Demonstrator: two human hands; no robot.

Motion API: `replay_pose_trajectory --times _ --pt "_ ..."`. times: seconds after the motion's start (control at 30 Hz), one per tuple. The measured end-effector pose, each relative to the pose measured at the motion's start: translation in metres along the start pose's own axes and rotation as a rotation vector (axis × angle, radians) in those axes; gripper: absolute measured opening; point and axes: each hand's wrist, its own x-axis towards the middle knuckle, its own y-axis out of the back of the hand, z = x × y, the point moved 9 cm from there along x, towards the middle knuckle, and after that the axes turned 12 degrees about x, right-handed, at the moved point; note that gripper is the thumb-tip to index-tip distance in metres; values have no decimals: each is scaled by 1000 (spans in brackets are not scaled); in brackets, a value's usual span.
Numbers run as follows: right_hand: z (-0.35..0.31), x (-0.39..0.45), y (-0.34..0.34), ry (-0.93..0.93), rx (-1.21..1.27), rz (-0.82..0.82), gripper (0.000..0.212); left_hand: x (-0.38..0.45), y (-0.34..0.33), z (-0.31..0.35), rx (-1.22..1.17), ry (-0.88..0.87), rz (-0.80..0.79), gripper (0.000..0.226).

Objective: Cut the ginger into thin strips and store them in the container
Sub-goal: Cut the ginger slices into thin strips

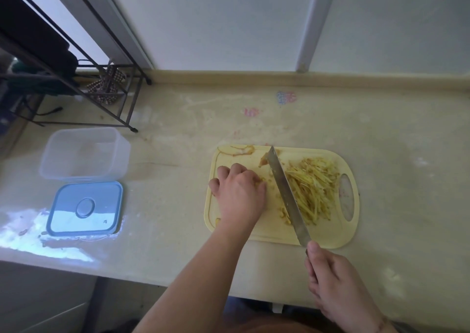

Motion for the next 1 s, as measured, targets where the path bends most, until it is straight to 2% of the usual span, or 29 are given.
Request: replay_pose_trajectory --times 0.13,0.27,0.43,0.57,0.7,0.87,1.0 --pt "-3 1 1 9 -9 -1 69 1 -5 4 -36 6 -102 18" --pt "-5 0 3 9 12 -3 68 0 1 -1 -132 16 -77 13" --pt "-4 1 3 1 58 -12 68 5 4 -43 -325 208 -97 13" --pt "-5 1 2 17 49 -14 67 0 1 -50 -253 168 -93 11" --pt "-6 2 2 29 41 -16 70 -1 3 -45 -224 127 -36 12" --pt "-7 1 0 23 38 -29 61 -3 8 -38 -118 55 65 10" --pt "-6 -1 0 25 14 -30 60 -1 8 -26 28 9 -1 9"
